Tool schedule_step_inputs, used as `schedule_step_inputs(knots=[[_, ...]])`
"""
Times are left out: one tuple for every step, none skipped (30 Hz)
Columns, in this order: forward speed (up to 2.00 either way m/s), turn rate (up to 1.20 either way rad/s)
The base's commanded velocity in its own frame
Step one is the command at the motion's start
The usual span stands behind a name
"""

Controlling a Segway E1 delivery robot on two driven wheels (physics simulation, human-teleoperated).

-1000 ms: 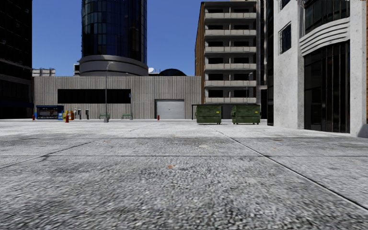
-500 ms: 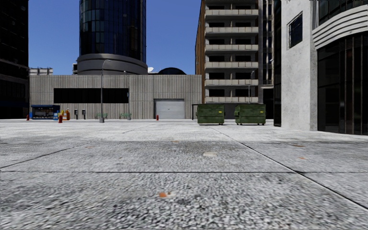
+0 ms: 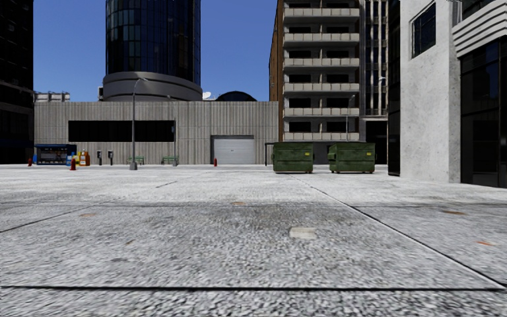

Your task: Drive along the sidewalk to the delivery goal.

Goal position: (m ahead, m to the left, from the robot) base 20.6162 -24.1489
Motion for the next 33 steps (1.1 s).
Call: schedule_step_inputs(knots=[[2.0, 0.0], [2.0, 0.0], [2.0, 0.0], [2.0, 0.0], [2.0, 0.0], [2.0, 0.0], [2.0, 0.0], [2.0, 0.0], [2.0, 0.0], [2.0, 0.0], [2.0, 0.0], [2.0, 0.0], [2.0, 0.0], [2.0, 0.0], [2.0, 0.0], [2.0, 0.0], [2.0, 0.0], [2.0, 0.0], [2.0, 0.0], [2.0, 0.0], [2.0, 0.0], [2.0, 0.0], [2.0, 0.0], [2.0, 0.0], [2.0, 0.0], [2.0, 0.0], [2.0, 0.0], [2.0, 0.0], [2.0, 0.0], [2.0, 0.0], [2.0, 0.0], [2.0, 0.0], [2.0, 0.0]])
